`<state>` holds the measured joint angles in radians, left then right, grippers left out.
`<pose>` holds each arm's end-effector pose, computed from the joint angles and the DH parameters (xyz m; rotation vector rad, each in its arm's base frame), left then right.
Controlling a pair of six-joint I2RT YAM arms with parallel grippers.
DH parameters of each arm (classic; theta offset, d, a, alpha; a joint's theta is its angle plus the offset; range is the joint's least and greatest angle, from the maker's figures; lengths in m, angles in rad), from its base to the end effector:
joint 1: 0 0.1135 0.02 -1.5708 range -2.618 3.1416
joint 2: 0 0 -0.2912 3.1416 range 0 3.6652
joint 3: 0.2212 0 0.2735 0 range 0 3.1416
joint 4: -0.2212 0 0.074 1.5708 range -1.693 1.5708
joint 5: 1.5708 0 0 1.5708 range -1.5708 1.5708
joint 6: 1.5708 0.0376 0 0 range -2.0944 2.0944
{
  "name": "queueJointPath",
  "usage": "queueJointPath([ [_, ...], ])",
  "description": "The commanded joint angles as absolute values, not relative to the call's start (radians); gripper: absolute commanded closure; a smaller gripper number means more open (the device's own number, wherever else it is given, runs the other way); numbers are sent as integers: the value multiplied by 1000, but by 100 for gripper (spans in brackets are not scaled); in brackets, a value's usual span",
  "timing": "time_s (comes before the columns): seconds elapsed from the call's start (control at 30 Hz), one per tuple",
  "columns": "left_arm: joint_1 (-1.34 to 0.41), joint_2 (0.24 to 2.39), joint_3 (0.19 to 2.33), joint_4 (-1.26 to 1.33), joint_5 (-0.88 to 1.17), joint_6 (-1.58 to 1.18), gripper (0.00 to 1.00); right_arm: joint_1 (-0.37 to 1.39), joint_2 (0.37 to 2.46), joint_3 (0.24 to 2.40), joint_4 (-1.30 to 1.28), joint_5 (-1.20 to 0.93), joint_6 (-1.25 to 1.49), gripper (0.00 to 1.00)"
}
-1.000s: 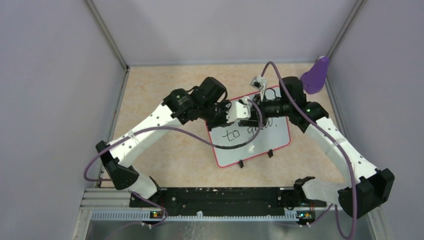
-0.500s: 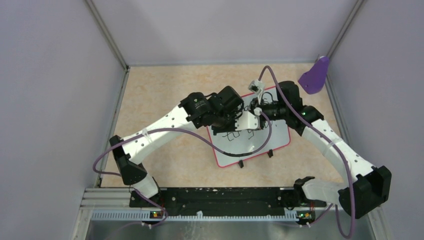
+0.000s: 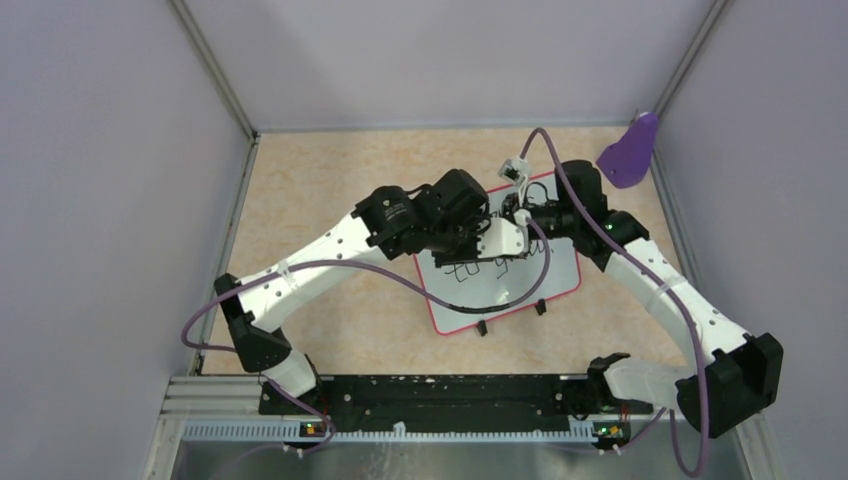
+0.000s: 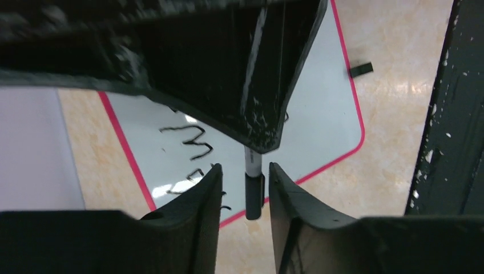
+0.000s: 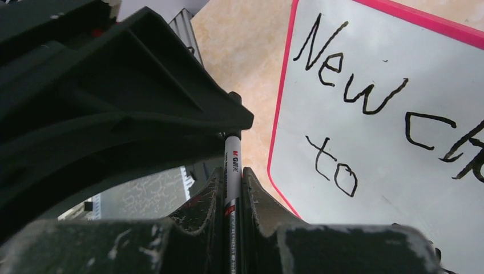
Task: Write a sentence on the whiteboard
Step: Insert the whiteboard marker without the cap into the pen cap.
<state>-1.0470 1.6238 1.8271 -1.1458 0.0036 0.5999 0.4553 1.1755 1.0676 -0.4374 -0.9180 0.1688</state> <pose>0.1751 -0.3034 0.4266 1.8519 1.7140 -0.1862 0.2225 0.1422 0.3629 -0.8670 1.9701 1.3337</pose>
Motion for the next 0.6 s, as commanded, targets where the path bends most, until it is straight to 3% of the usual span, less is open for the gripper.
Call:
queueJointPath([
  [0.0,-1054,1548,1899,-1000,84,582,54,448,1166,1128,-382,-963,182,100],
  [0.13,-968,1511,1927,-993,213,533,30,417,1166,1152,-365,-985,195,100],
  [0.27,-679,1440,1901,-909,554,423,16,382,1165,1181,-321,-1032,238,100],
  [0.37,-554,1345,1780,-787,743,345,12,363,1162,1201,-276,-1076,289,100],
  [0.57,-377,1268,1585,-627,1065,92,15,357,1157,1230,-198,-1134,397,100],
])
